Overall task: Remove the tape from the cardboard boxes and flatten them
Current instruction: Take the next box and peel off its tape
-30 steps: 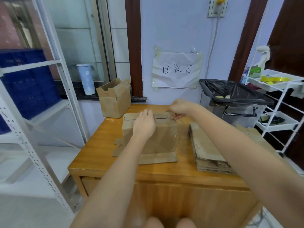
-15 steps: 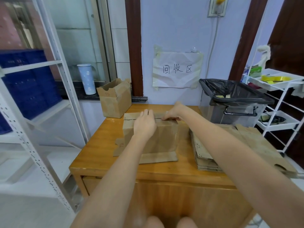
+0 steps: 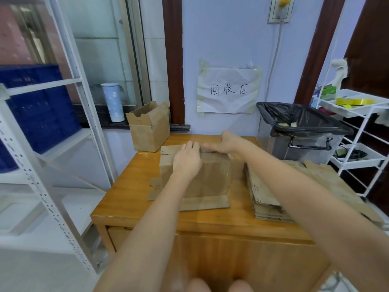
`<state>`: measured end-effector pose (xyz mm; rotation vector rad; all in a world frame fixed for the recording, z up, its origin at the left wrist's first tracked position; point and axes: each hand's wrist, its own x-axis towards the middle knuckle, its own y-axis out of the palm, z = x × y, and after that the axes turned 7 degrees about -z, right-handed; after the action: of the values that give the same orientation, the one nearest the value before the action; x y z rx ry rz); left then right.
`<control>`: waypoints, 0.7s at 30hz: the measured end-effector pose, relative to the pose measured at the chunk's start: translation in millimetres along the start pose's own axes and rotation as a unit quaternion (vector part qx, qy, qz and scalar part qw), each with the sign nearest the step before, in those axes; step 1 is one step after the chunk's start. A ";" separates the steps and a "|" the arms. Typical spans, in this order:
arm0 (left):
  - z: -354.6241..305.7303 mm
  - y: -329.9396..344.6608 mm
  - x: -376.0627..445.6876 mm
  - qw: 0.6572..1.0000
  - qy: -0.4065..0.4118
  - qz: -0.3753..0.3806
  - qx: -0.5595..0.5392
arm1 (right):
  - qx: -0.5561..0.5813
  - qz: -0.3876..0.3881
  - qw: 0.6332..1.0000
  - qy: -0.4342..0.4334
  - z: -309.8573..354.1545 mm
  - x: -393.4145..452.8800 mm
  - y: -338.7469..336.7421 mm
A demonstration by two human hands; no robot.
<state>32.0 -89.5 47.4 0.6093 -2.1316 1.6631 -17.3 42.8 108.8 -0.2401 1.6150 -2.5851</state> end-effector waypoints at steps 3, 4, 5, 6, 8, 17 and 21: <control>6.2 -2.6 2.8 0.999 0.029 0.008 -0.013 | 0.179 0.000 0.983 0.045 -21.7 4.0 -19.4; 8.3 -4.2 3.0 0.999 0.034 0.011 -0.022 | 0.207 -0.011 0.976 0.062 -31.1 6.0 -21.6; 10.7 -6.2 3.4 0.999 0.033 0.015 -0.032 | 0.226 -0.006 0.971 0.077 -39.8 6.4 -21.0; 14.1 -8.1 4.0 0.998 0.026 0.021 -0.044 | 0.242 0.008 0.966 0.088 -47.4 5.7 -17.9; 23.0 -10.8 6.4 0.996 0.006 0.035 -0.076 | 0.277 0.031 0.955 0.098 -59.7 4.1 -6.3; 62.9 -24.9 10.3 0.952 -0.026 0.090 -0.291 | 0.406 0.123 0.905 0.027 -48.4 -10.9 31.7; 62.1 -31.9 8.3 0.953 0.010 0.097 -0.287 | 0.421 0.135 0.897 0.000 -44.5 -14.1 36.6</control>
<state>41.0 -157.5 63.0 0.2065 -2.5572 1.0267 -11.7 68.3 55.4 0.0536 0.3628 -2.7451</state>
